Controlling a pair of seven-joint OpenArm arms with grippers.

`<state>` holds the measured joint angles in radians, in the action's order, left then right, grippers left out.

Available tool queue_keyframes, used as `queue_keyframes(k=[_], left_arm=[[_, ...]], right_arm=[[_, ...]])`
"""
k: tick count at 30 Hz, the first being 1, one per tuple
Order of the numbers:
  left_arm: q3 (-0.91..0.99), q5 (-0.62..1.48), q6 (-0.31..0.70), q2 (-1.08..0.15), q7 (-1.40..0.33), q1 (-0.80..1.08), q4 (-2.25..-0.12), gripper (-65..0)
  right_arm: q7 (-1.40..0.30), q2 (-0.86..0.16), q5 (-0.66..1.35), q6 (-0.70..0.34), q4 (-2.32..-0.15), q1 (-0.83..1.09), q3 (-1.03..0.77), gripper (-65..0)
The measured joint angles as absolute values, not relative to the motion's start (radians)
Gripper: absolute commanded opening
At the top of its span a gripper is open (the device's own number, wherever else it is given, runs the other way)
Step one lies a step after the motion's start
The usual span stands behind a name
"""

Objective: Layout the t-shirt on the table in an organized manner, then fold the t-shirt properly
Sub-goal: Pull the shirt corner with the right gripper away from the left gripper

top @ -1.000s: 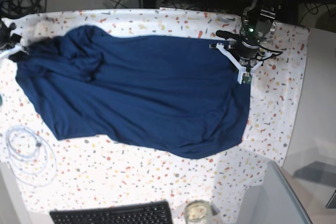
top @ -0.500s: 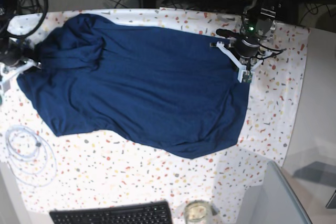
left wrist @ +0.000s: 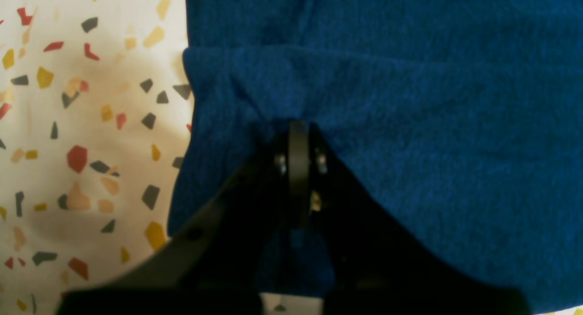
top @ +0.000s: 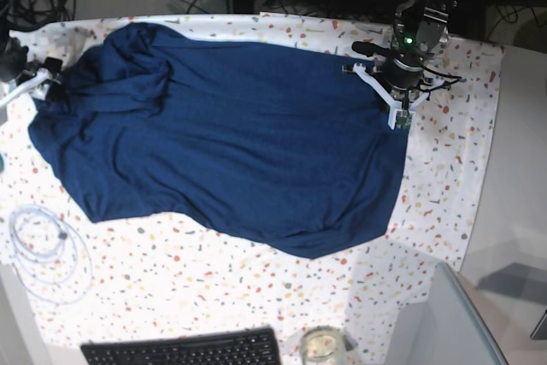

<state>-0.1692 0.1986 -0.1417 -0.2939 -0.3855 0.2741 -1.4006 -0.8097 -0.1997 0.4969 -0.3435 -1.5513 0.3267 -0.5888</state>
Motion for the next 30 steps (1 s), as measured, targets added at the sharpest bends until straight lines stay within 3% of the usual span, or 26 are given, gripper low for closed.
queue_keyframes(k=[13,16,21,26,30], left_arm=[[-0.169,0.199,-0.142,-0.294,-0.388,0.274,-1.401,-65.0],[-0.169,0.199,-0.142,-0.294,-0.388,0.274,-1.401,-65.0],[-0.169,0.199,-0.142,-0.294,-0.386,0.274,-1.398,-65.0],[-0.169,0.199,-0.142,-0.294,-0.385,0.274,-1.397,-65.0],[-0.169,0.198,-0.142,-0.294,-0.385,0.274,-1.396,-65.0]], right_arm=[[-0.518,-0.195,0.28,-0.313,-1.246,0.248,-0.592,-23.3],[-0.501,-0.199,0.28,-0.313,-1.235,0.245,-0.596,-36.2],[-0.502,-0.197,0.288,-0.314,-1.251,0.265,-0.596,-65.0],[-0.524,-0.179,0.281,-0.321,-1.355,0.333,-0.648,-58.7],[-0.577,-0.168,0.279,-0.321,-1.394,0.344,-0.668,-45.8]])
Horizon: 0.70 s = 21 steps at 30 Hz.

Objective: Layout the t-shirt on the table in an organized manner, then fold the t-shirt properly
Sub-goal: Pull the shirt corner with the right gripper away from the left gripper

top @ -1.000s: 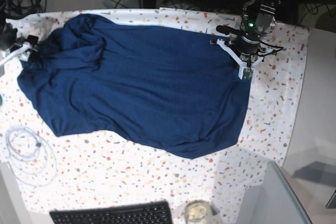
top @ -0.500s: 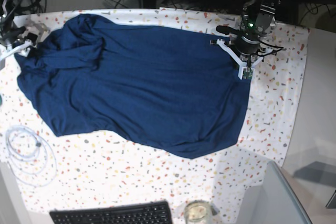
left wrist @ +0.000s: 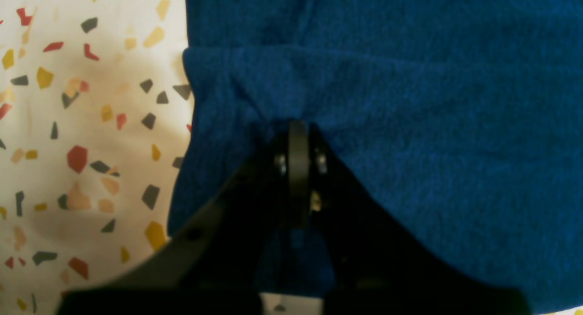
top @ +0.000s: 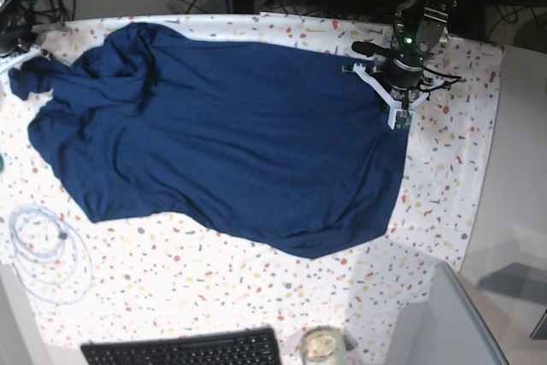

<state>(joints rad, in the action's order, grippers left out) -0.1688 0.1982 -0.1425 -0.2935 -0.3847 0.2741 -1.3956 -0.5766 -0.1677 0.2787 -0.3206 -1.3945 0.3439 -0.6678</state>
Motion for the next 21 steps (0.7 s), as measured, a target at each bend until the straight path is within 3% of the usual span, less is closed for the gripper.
queue_keyframes(k=[5,8,13,21], left_arm=[[-0.169,0.199,-0.142,-0.294,-0.384,0.274,-1.396,-65.0],[-0.169,0.199,-0.142,-0.294,-0.385,0.274,-1.396,-65.0],[-0.169,0.198,-0.142,-0.294,-0.385,0.272,-1.394,-65.0],[-0.169,0.198,-0.142,-0.293,-0.385,0.272,-1.394,-65.0]], right_arm=[[-0.582,-0.16,0.284,-0.321,-1.423,0.341,-0.682,-30.9],[-0.58,-0.128,0.28,-0.321,-1.424,0.324,-0.77,-26.6],[-0.592,-0.117,0.273,-0.426,-1.413,0.25,-0.812,-25.1],[-0.583,-0.127,0.268,-0.431,-1.247,0.187,-0.805,-25.2]])
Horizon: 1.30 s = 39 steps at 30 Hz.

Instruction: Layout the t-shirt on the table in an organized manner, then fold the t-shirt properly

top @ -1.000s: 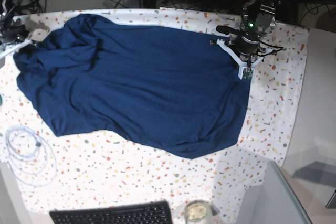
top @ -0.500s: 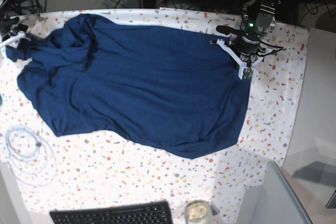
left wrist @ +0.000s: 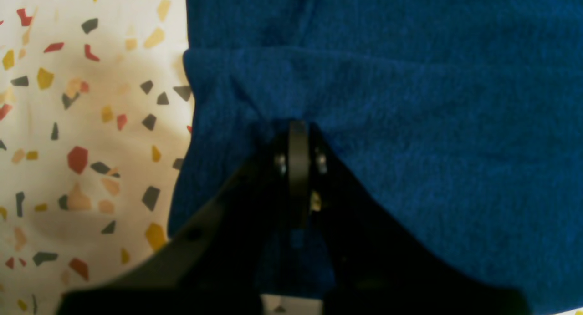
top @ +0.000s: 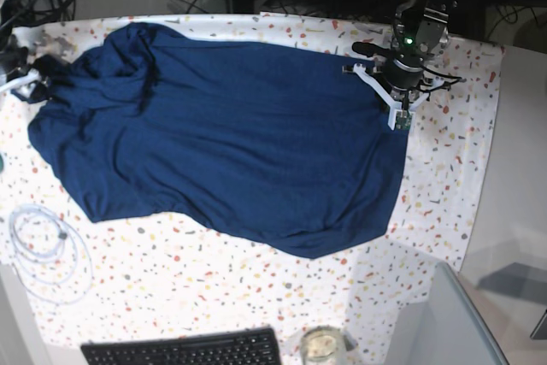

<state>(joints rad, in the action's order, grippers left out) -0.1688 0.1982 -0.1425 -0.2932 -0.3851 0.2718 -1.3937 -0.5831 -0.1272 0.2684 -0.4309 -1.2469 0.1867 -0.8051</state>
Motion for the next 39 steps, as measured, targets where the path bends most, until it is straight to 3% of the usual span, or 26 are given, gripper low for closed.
queue_keyframes(k=[3,5,9,12,15,19,21,23,28,34,37,39], left_arm=[[-0.169,0.199,-0.141,-0.295,-0.384,0.272,-1.394,-65.0],[-0.169,0.199,-0.139,-0.295,-0.385,0.272,-1.394,-65.0],[-0.169,0.199,-0.142,-0.293,-0.385,0.272,-1.394,-65.0],[-0.169,0.199,-0.142,-0.294,-0.385,0.272,-1.395,-65.0],[-0.169,0.198,-0.142,-0.294,-0.386,0.272,-1.397,-65.0],[-0.169,0.199,-0.142,-0.294,-0.388,0.272,-1.397,-65.0],[-0.169,0.199,-0.142,-0.294,-0.387,0.272,-1.397,-65.0],[-0.169,0.199,-0.142,-0.293,-0.387,0.272,-1.397,-65.0],[-0.169,0.198,-0.142,-0.291,-0.387,0.273,-1.397,-65.0],[-0.167,0.199,-0.142,-0.29,-0.383,0.276,-1.396,-65.0],[-0.167,0.199,-0.142,-0.29,-0.381,0.277,-1.396,-65.0],[-0.167,0.198,-0.142,-0.291,-0.381,0.277,-1.396,-65.0]], right_arm=[[-0.568,-0.157,0.276,-0.43,-1.201,0.177,-0.788,-26.3],[-0.562,-0.16,0.275,-0.429,-1.198,0.179,-0.773,-32.9],[-0.59,-0.141,0.28,-0.434,-1.241,0.201,-0.799,-65.0],[-0.611,-0.113,0.27,-0.435,-1.345,0.231,-0.858,-60.2],[-0.64,-0.1,0.271,-0.431,-1.514,0.246,-0.888,-64.4],[-0.699,-0.067,0.277,-0.443,-1.738,0.23,-0.886,-64.7],[-0.729,-0.048,0.269,-0.506,-1.819,0.21,-0.854,-64.7],[-0.746,-0.037,0.27,-0.556,-1.86,0.183,-0.791,-64.7],[-0.77,-0.039,0.276,-0.566,-1.86,0.125,-0.492,-64.5],[-0.794,-0.046,0.269,-0.566,-1.667,0.039,-0.181,-64.1],[-0.882,-0.041,0.263,-0.566,-1.581,-0.008,-0.101,-56.6],[-0.896,-0.041,0.274,-0.566,-1.594,-0.005,-0.093,-44.6]])
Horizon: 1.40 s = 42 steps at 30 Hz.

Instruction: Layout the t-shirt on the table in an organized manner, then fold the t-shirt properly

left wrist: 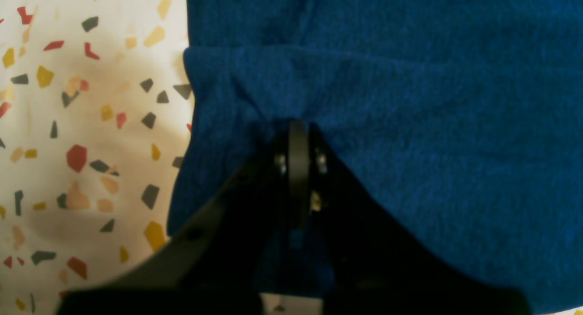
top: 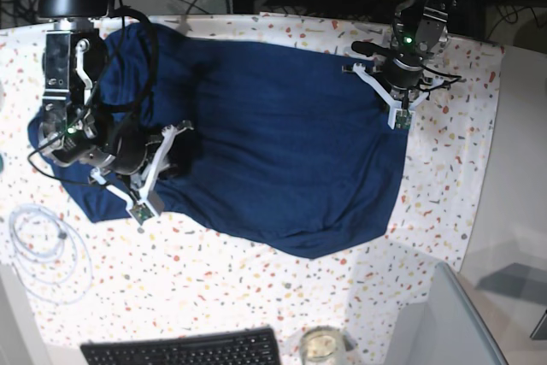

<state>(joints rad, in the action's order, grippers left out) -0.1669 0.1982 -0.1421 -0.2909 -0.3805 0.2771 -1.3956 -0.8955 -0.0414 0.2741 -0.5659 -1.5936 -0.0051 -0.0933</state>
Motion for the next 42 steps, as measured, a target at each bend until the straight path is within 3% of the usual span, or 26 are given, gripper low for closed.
queue_keyframes(k=[3,5,8,11,21,26,35,38,42], left_arm=[[-0.167,0.198,-0.142,-0.29,-0.381,0.278,-1.396,-65.0],[-0.167,0.198,-0.142,-0.291,-0.381,0.278,-1.397,-65.0],[-0.167,0.198,-0.143,-0.292,-0.384,0.284,-1.409,-65.0],[-0.167,0.199,-0.143,-0.291,-0.41,0.302,-1.438,-65.0],[-0.169,0.199,-0.142,-0.292,-0.434,0.302,-1.456,-65.0],[-0.169,0.199,-0.142,-0.292,-0.426,0.317,-1.46,-65.0],[-0.169,0.199,-0.142,-0.292,-0.43,0.316,-1.46,-65.0],[-0.169,0.199,-0.142,-0.292,-0.43,0.316,-1.46,-65.0],[-0.17,0.201,-0.142,-0.297,-0.427,0.316,-1.46,-65.0]], right_arm=[[-0.906,-0.044,0.27,-0.559,-1.681,0.02,-0.151,-25.5],[-0.899,-0.044,0.286,-0.471,-1.737,0.057,-0.233,-20.0],[-0.915,-0.072,0.256,-0.278,-1.754,0.128,-0.288,-19.7],[-0.923,-0.117,0.262,-0.17,-1.75,0.185,-0.254,-19.7],[-0.857,-0.117,0.27,-0.001,-1.625,0.179,-0.238,-19.7],[-0.812,-0.115,0.28,0.004,-1.527,0.172,-0.237,-20.3],[-0.778,-0.112,0.158,0.005,-1.498,0.165,-0.242,-48.5],[-0.779,-0.112,0.156,0.004,-1.514,0.17,-0.242,-63.9],[-0.782,-0.105,0.164,0.003,-1.597,0.211,-0.286,-63.2]])
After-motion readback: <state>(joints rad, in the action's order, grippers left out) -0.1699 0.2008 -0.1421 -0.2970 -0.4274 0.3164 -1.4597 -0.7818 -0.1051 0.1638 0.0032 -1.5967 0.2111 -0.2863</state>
